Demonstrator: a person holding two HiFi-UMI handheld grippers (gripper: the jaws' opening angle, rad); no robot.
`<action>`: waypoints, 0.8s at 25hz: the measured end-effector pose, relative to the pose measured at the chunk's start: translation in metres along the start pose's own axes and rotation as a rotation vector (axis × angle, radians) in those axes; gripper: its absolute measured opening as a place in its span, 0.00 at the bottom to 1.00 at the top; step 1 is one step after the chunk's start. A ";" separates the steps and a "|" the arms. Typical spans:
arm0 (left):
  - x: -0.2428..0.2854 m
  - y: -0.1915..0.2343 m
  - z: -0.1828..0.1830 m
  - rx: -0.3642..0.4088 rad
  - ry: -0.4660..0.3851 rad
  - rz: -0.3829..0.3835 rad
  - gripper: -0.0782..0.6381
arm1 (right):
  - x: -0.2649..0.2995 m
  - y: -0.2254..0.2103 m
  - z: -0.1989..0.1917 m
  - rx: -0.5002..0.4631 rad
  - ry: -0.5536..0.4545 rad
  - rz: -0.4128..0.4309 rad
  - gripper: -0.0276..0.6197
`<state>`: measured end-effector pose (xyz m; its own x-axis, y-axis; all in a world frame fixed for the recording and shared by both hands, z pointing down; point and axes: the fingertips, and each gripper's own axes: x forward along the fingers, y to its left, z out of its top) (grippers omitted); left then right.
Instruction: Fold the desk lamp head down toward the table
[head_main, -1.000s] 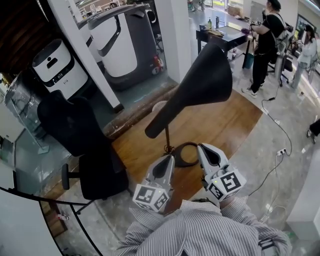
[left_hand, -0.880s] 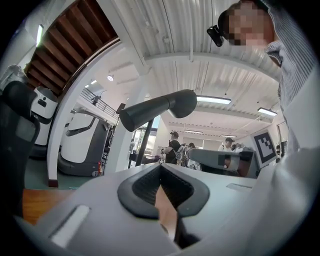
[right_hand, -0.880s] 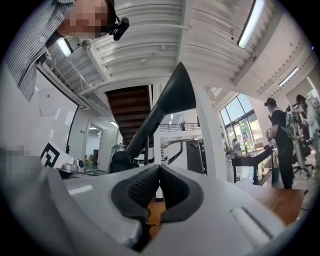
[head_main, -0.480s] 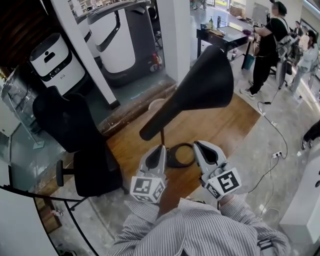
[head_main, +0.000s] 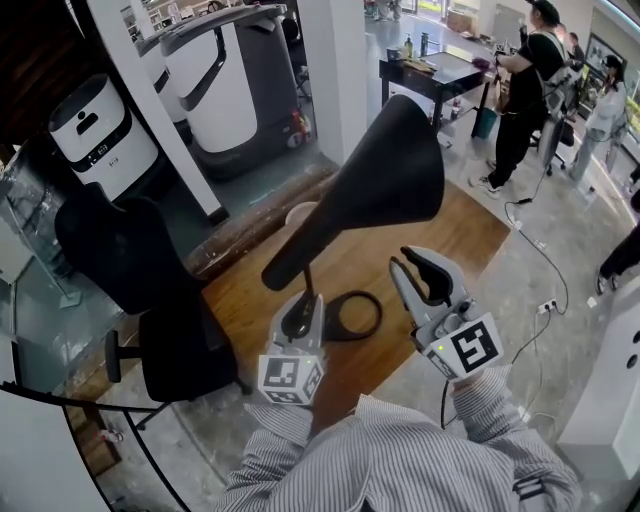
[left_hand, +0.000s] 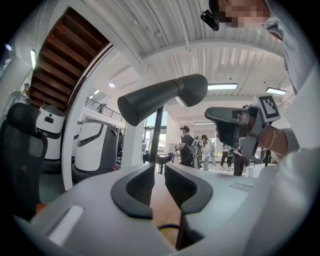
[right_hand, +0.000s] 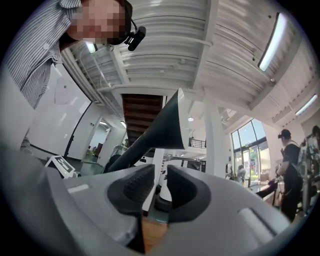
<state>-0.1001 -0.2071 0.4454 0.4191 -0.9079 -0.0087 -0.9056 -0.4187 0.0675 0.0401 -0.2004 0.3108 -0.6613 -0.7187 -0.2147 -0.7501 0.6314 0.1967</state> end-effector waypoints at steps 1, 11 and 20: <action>0.000 0.001 0.000 0.002 0.000 0.005 0.20 | 0.001 -0.005 0.007 -0.023 -0.007 0.002 0.15; 0.008 0.010 -0.007 0.009 0.038 0.017 0.31 | 0.004 -0.021 0.048 -0.225 0.002 0.039 0.20; 0.023 0.007 -0.010 0.014 0.049 -0.004 0.31 | 0.010 -0.013 0.063 -0.330 -0.016 0.136 0.20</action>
<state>-0.0959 -0.2302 0.4555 0.4247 -0.9044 0.0405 -0.9048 -0.4225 0.0534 0.0433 -0.1973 0.2458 -0.7568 -0.6285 -0.1795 -0.6148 0.5912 0.5219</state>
